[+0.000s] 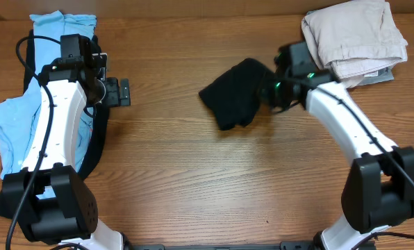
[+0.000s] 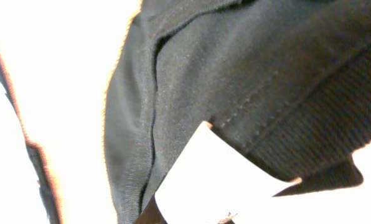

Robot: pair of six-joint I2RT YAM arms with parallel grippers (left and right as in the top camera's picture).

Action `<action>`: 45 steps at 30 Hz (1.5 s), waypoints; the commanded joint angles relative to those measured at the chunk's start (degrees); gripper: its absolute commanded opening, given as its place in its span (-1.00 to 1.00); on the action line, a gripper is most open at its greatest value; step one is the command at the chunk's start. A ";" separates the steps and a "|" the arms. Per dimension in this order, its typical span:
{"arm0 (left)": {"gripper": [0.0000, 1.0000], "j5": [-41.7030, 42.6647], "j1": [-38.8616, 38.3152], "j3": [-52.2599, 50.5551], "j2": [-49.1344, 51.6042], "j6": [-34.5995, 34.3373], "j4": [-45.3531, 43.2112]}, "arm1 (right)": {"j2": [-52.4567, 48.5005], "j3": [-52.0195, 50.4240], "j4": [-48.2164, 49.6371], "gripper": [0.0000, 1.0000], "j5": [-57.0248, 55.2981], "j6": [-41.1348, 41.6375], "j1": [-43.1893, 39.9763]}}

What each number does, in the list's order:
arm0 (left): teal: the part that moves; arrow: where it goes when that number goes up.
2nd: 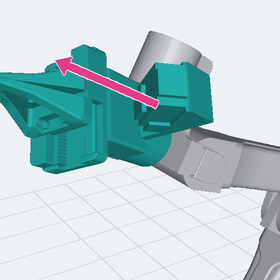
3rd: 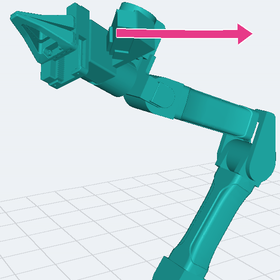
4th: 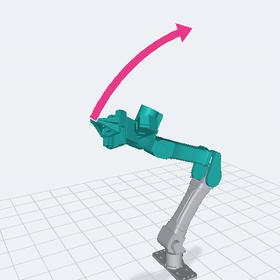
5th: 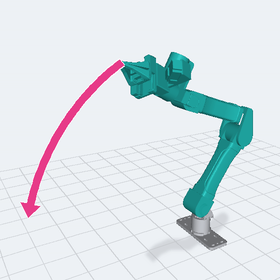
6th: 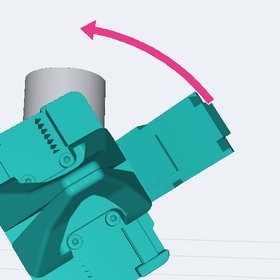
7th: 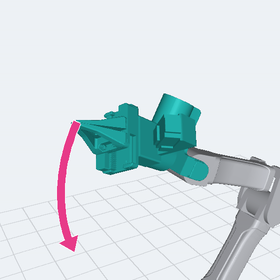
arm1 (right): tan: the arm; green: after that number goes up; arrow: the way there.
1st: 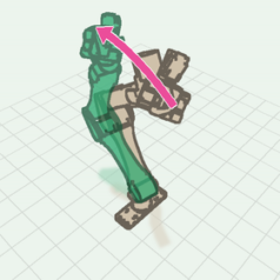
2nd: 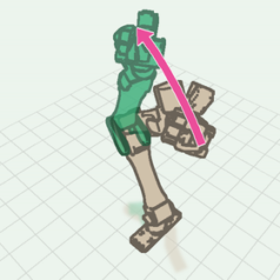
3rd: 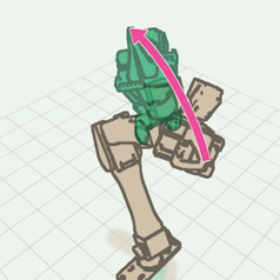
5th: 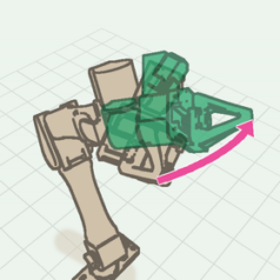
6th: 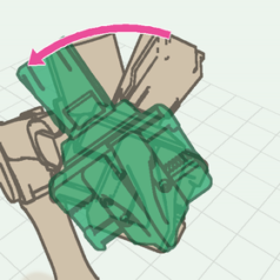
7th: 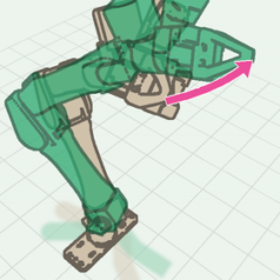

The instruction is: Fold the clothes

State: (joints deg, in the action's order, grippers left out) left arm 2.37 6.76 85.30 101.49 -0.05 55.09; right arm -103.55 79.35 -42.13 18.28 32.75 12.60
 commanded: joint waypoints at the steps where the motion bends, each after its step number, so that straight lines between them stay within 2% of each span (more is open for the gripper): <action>1: 1.00 0.66 -0.02 1.11 0.42 -0.79 -0.07 | 2.40 10.05 -3.45 -0.92 4.46 -11.21 -2.91; 5: 1.00 0.66 -0.02 1.11 0.42 -0.79 -0.52 | 2.40 16.98 -3.96 -0.92 3.65 -14.99 -5.53; 9: 1.00 0.66 -0.02 1.11 0.42 -0.79 -0.57 | 2.40 20.35 0.50 -0.92 0.15 -15.02 -8.55; 20: 0.99 0.68 -0.04 1.11 0.42 -0.81 -1.25 | -0.24 20.48 22.03 -0.92 -0.87 -13.00 -18.36; 29: 0.99 1.92 -0.04 1.11 0.42 -1.86 -2.95 | -8.79 20.48 31.89 -0.93 -1.75 -11.30 -24.50; 33: 1.00 2.16 -0.04 1.11 0.42 -1.88 -3.80 | -13.66 20.48 32.28 -0.93 -1.62 -9.97 -27.78; 40: 1.00 2.16 -0.04 1.11 0.42 -1.86 -4.59 | -15.28 20.48 23.45 -0.92 -1.46 -10.03 -33.88; 41: 1.00 2.16 -0.04 1.11 0.42 -1.86 -4.74 | -15.13 20.48 22.32 -0.79 -0.33 -10.25 -34.75; 43: 1.00 2.16 -0.04 1.11 0.42 -1.88 -4.87 | -14.75 20.48 19.56 -0.15 3.39 -10.51 -36.37; 45: 1.00 2.16 -0.04 1.11 0.42 -1.88 -4.87 | -14.38 20.48 17.05 0.25 6.32 -10.71 -37.57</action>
State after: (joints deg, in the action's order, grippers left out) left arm 3.92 6.76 85.30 101.49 -1.34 50.48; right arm -120.38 98.37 -23.75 19.73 23.20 -23.44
